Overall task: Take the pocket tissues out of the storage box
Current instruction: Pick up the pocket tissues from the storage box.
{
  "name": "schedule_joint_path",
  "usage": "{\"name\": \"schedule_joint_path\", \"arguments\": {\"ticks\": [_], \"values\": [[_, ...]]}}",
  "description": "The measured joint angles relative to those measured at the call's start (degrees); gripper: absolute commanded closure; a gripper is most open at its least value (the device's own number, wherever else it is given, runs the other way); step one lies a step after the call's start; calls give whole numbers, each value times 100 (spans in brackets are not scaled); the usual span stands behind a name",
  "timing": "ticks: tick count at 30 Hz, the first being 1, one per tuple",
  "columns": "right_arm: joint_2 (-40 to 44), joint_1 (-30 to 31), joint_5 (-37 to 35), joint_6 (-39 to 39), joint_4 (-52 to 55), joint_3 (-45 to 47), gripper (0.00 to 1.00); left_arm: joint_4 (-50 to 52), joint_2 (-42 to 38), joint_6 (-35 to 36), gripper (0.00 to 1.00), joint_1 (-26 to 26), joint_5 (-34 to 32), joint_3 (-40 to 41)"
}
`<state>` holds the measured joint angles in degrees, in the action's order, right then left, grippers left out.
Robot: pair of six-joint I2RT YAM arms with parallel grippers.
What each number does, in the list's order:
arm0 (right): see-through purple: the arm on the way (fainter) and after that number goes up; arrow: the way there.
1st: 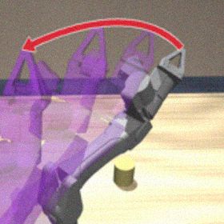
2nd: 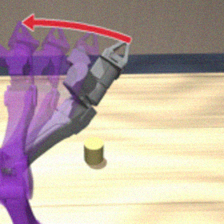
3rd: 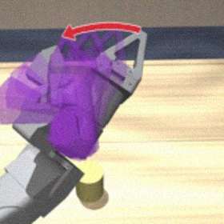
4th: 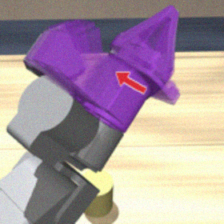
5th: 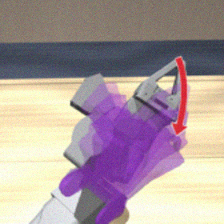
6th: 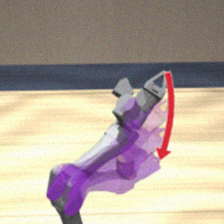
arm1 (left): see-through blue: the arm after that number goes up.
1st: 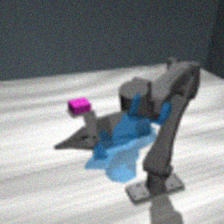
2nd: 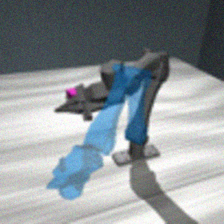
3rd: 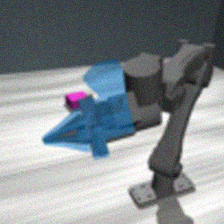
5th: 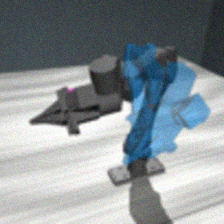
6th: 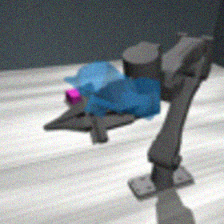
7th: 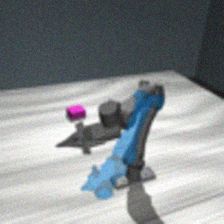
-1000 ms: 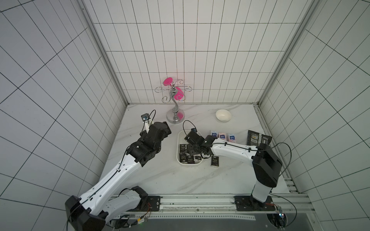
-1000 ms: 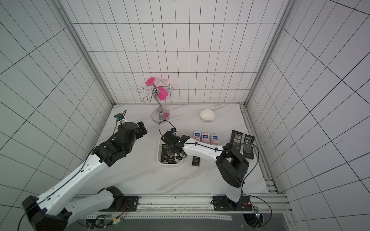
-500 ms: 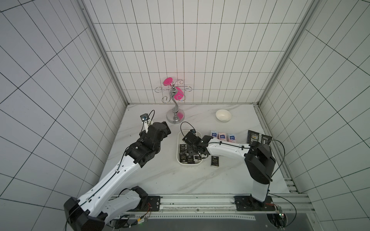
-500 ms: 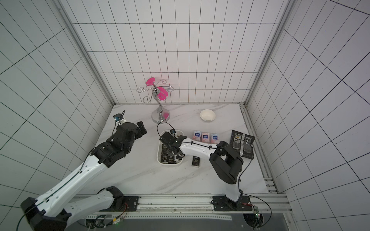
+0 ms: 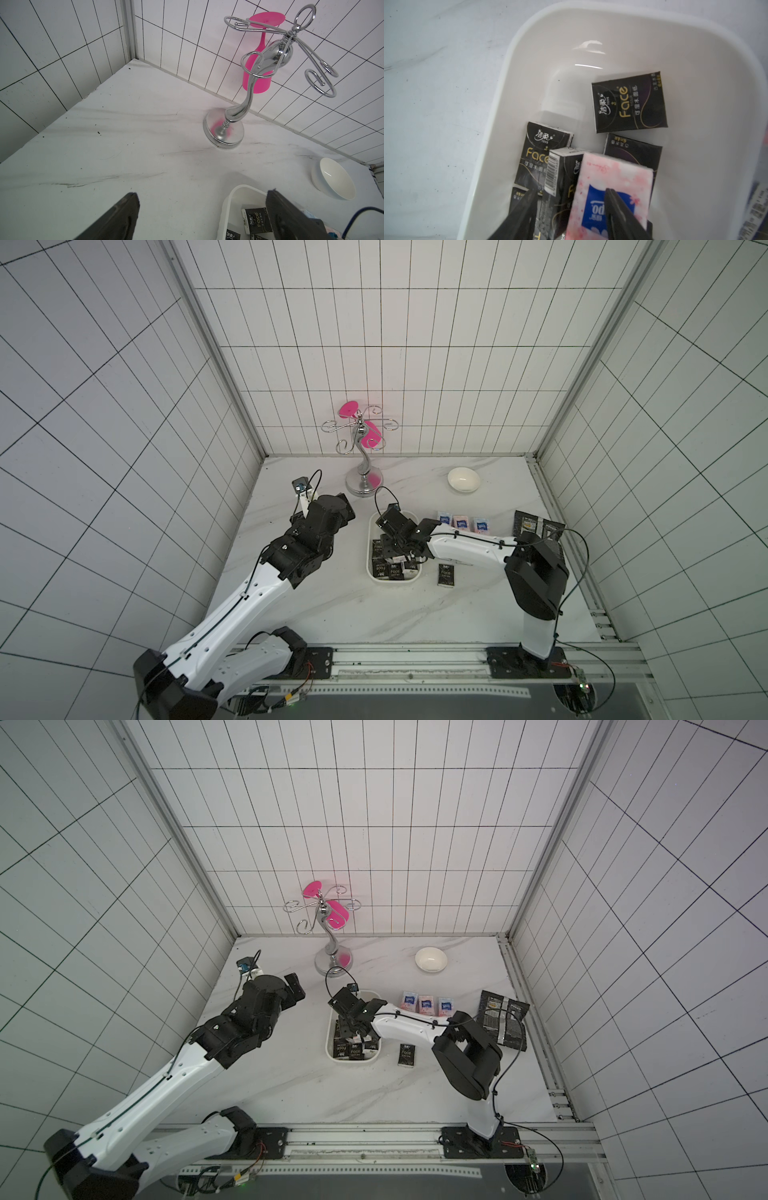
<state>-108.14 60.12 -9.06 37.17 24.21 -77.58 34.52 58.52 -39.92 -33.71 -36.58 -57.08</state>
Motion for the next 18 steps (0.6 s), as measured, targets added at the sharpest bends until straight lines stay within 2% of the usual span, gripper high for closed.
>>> {"name": "schedule_joint_path", "arguments": {"ticks": [9,18], "values": [[444,2,-393,-28,225,2,38,0,0,-13,2,0,0,0],[317,-4,-518,79,433,11,37,-2,11,-15,2,0,44,0]]}}
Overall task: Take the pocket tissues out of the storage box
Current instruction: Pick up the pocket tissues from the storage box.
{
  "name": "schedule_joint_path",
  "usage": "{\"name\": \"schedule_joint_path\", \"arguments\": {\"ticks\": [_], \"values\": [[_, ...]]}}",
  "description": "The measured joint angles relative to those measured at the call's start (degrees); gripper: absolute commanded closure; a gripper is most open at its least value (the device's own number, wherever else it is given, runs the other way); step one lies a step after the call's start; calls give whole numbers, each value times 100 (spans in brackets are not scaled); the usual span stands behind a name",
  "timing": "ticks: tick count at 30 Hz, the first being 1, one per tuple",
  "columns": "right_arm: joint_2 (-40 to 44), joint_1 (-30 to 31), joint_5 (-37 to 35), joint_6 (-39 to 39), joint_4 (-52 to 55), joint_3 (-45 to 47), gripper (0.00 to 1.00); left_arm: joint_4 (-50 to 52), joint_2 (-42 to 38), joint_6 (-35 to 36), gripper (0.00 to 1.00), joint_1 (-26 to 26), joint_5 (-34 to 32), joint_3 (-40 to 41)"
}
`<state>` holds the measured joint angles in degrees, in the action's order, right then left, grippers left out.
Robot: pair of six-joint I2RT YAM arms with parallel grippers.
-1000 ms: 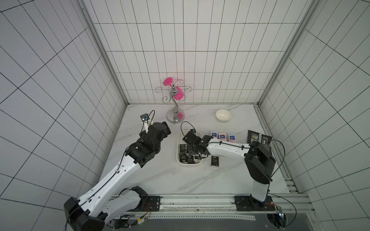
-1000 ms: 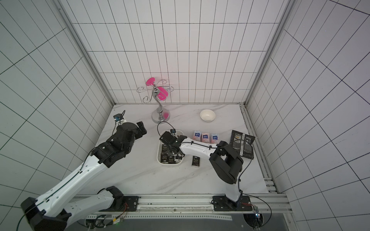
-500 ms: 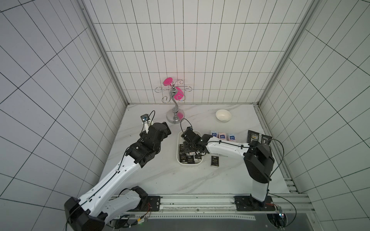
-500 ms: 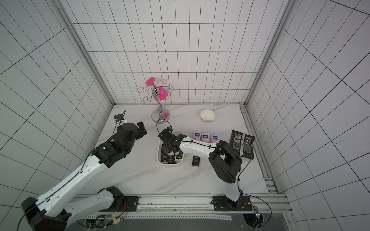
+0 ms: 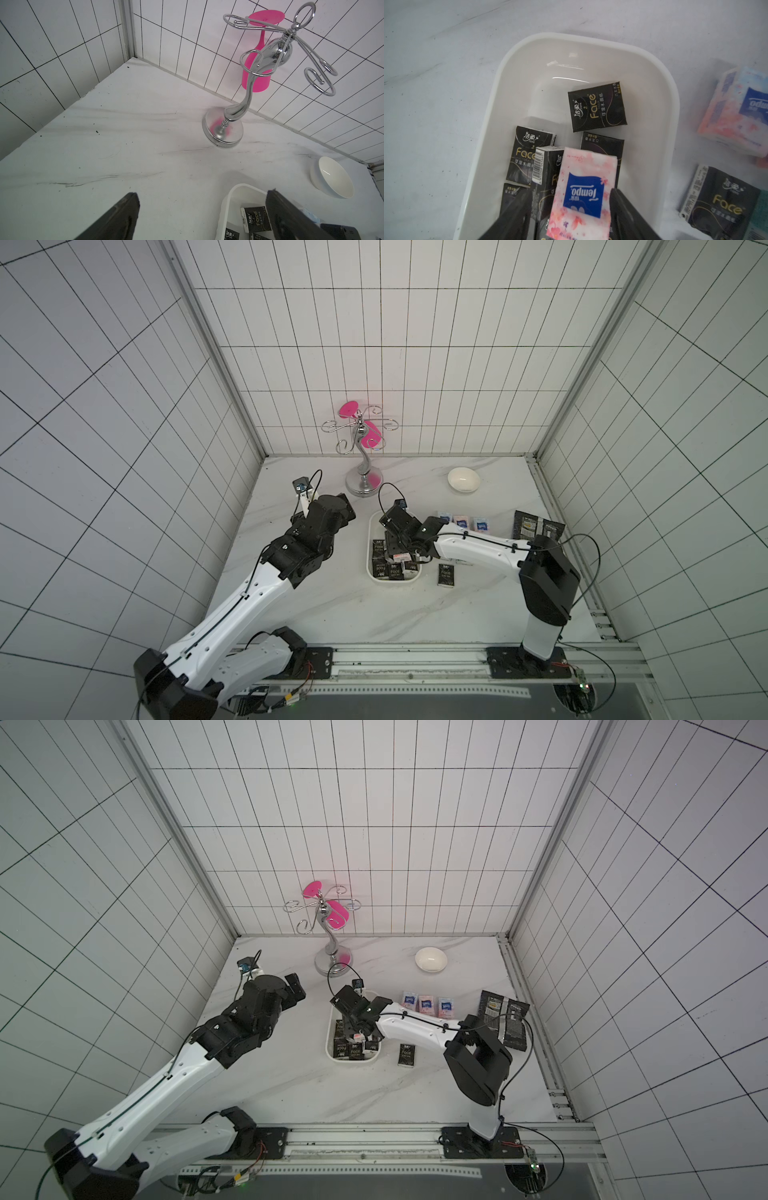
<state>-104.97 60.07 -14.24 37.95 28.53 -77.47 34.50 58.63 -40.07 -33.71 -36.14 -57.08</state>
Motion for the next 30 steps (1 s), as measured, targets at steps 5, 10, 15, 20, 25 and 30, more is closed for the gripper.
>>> {"name": "schedule_joint_path", "arguments": {"ticks": [5,10,15,20,25,30], "values": [[-151,-2,9,48,57,4,37,0,0,0,2,0,0,0],[-184,-11,-2,133,52,151,36,0,0,0,2,0,0,0],[-223,-11,-4,170,48,184,36,0,0,0,2,0,7,0],[-245,-11,4,168,37,184,38,-2,0,-2,2,0,22,0],[-328,-11,42,153,-24,184,42,-2,0,-4,2,0,33,0],[-337,-11,50,72,-114,175,43,-2,0,-4,2,0,39,0]]}}
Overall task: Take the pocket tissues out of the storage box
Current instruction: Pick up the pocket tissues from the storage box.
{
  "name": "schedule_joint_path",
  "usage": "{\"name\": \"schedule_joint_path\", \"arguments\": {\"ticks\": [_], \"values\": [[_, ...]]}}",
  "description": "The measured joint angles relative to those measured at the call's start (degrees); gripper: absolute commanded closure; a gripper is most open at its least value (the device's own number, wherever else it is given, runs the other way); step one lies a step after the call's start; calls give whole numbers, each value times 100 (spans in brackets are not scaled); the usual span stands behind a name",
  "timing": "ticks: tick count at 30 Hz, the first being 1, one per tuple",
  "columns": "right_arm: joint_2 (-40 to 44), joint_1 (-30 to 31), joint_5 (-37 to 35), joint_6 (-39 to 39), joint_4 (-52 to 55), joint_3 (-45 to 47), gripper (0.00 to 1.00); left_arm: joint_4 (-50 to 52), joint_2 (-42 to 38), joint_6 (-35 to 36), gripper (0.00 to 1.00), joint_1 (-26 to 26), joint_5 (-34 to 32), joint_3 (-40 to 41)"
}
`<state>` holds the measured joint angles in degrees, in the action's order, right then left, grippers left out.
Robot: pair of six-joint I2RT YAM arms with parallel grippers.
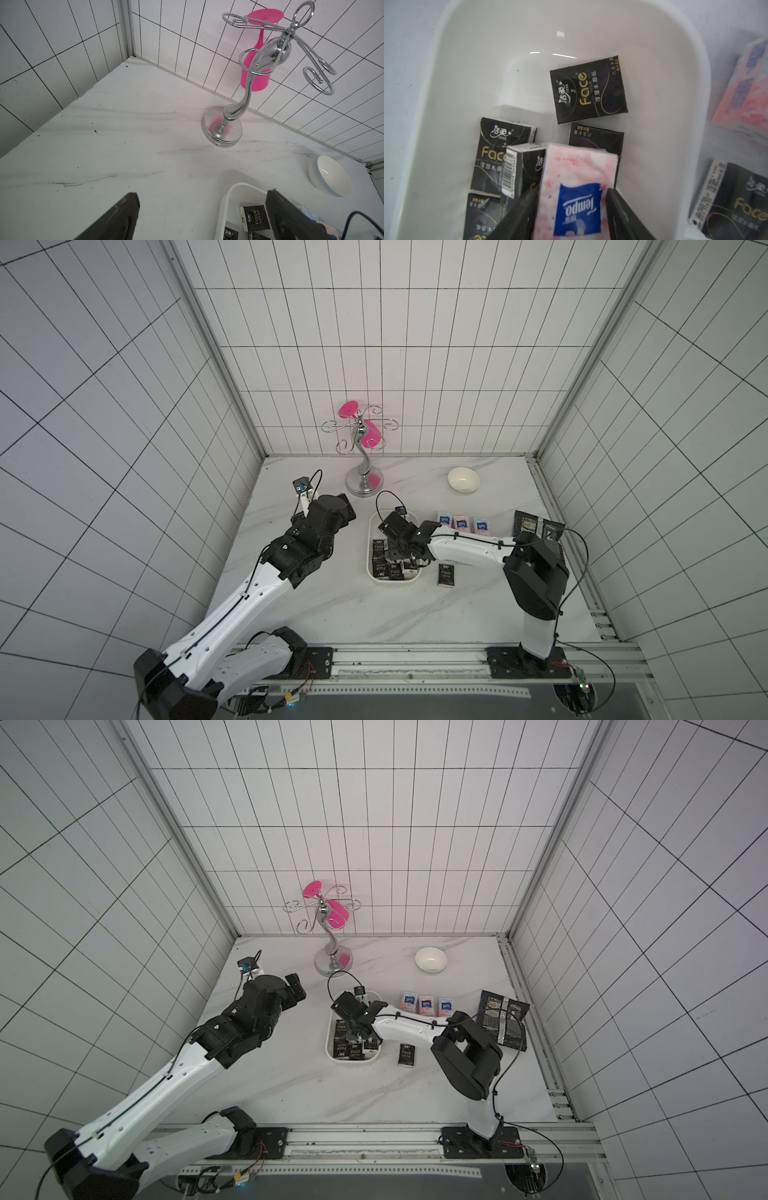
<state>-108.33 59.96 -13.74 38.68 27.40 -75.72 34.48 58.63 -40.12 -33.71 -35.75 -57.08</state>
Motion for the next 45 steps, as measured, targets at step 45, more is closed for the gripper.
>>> {"name": "schedule_joint_path", "arguments": {"ticks": [45], "values": [[151,-57,-57,804,339,-201,33,4,-118,9,2,-11,87,0]]}}
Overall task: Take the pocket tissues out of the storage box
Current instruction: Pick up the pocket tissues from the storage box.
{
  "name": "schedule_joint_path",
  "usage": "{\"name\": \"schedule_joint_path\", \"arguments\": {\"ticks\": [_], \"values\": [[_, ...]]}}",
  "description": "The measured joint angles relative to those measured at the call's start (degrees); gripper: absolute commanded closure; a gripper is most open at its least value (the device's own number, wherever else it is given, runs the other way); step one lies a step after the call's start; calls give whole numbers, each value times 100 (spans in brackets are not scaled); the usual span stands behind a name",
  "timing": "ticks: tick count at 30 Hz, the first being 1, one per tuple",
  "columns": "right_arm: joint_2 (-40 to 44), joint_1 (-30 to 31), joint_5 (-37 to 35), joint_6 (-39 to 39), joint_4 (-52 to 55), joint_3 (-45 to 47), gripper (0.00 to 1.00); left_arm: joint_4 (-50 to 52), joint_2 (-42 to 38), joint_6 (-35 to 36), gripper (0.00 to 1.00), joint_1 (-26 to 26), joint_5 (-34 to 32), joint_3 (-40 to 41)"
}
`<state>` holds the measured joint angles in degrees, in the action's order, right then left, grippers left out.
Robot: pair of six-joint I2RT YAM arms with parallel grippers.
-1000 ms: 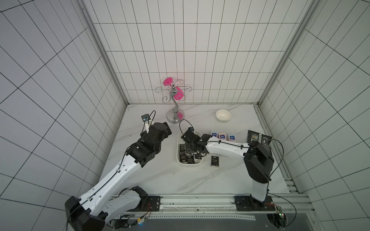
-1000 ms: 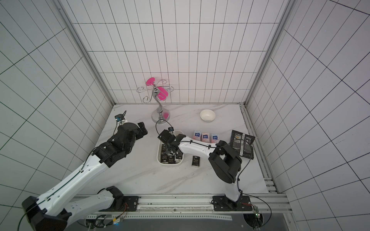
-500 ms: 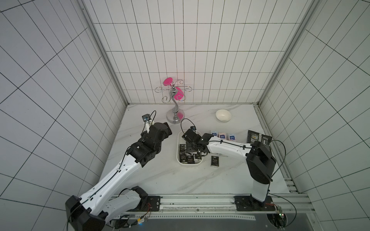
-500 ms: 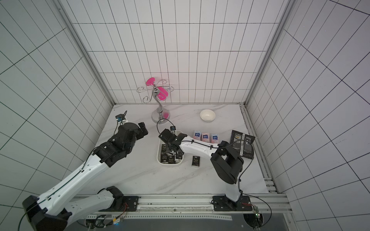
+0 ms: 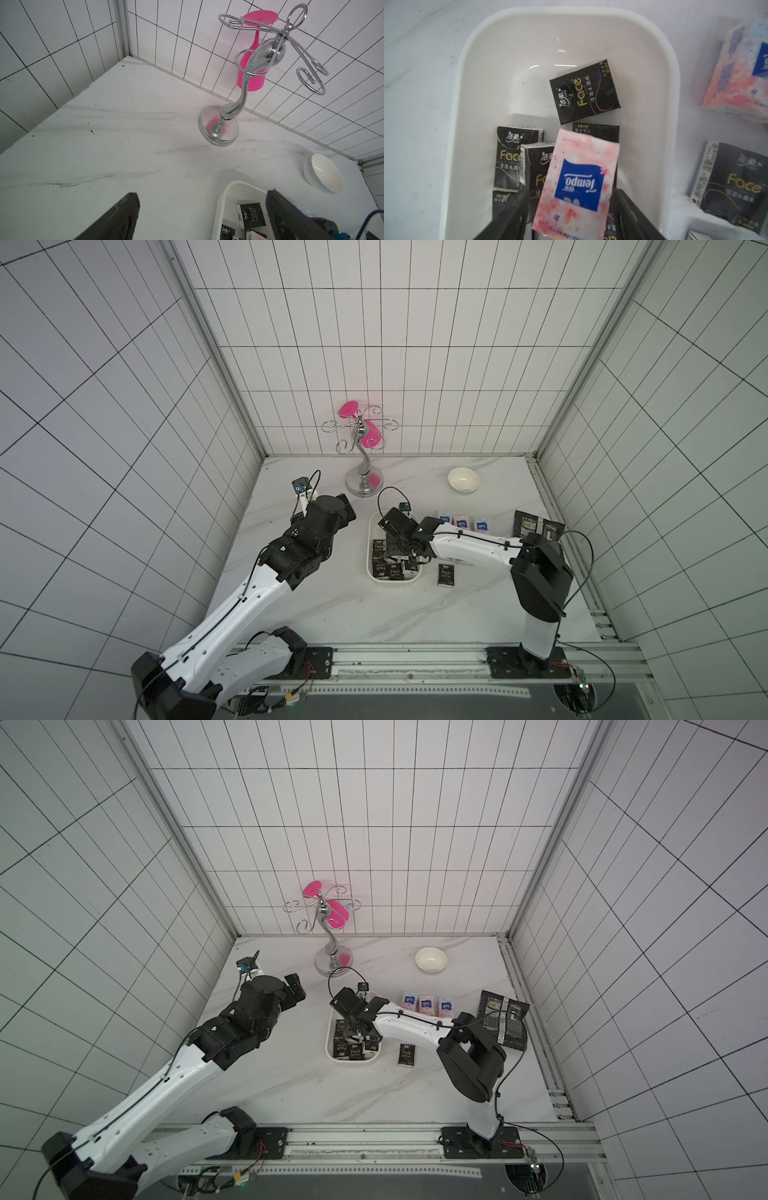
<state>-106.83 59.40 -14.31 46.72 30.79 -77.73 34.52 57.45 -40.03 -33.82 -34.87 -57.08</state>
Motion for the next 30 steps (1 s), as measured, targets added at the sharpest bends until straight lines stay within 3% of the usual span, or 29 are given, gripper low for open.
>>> {"name": "schedule_joint_path", "arguments": {"ticks": [17,30], "values": [[-295,-90,81,140,-153,85,34,0,-72,0,2,0,2,0],[-313,-90,151,-20,-278,87,60,2,-72,-2,2,-22,0,0]]}}
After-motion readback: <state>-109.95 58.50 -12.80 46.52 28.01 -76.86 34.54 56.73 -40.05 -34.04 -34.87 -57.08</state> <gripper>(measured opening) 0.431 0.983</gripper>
